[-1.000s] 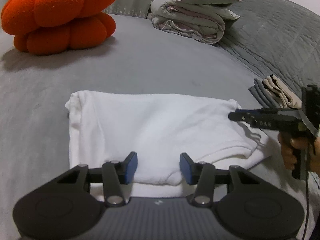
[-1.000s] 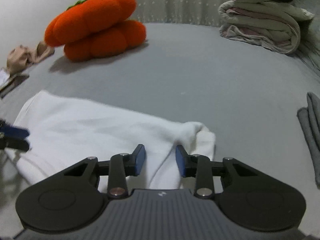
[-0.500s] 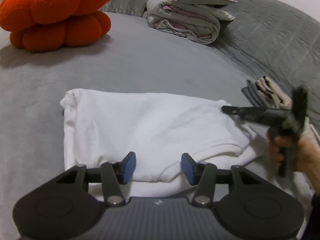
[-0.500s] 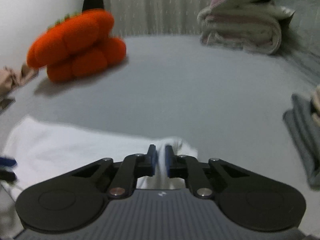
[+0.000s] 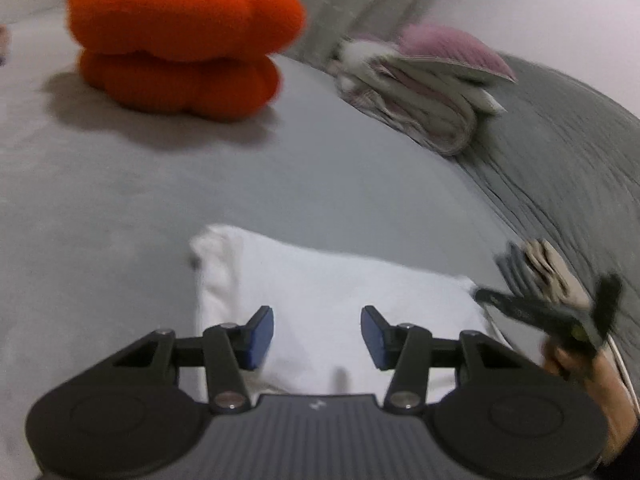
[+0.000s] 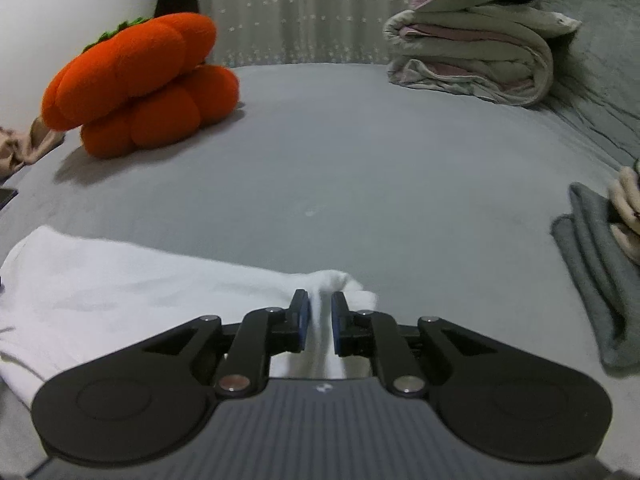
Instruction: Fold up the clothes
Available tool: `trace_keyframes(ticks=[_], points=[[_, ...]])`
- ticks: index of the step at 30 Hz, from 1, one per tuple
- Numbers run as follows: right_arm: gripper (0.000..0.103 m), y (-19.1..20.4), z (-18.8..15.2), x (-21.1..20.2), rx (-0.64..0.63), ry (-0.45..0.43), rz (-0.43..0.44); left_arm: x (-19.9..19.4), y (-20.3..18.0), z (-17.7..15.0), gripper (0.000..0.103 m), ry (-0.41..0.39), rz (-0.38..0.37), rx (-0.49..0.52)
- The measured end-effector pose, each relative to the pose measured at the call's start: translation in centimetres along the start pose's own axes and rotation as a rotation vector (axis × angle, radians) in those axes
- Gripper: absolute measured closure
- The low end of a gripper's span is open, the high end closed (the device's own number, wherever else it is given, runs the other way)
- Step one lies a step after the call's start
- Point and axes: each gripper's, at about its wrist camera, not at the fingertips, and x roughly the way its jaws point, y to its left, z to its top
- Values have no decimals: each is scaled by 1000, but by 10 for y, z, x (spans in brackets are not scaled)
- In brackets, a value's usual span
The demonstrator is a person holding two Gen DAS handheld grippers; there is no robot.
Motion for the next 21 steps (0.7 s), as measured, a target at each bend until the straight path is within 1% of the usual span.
trace_keyframes(ticks=[2,5,6,7,9,10,12,14,16,19,21], points=[[92,-1,1,-2,14,-9,-3,3,1,3,54,-21,41,4],[92,-1,2,-6,31,-25,-5,9,1,6,55,-43,76,16],[93,0,2,-6,31,-35,-2,12,1,6,61,-46,85,14],[96,1,2,-6,31,-45,0,15,1,7,66,-49,93,12],[101,3,1,-5,24,-51,1,22,1,7,91,-41,119,25],[102,4,-2,1,8,-29,-4,26,1,5,94,-30,140,34],[102,3,-8,9,-12,3,-15,29,2,3,97,-17,155,18],[102,2,-13,15,-27,25,-22,22,0,4,98,-26,155,22],[102,1,-11,15,-39,28,-21,13,-3,5,98,-40,150,23],[102,0,-11,17,-54,28,-28,1,-7,6,98,-63,125,23],[101,0,-10,16,-61,31,-37,4,-4,3,98,-43,136,25]])
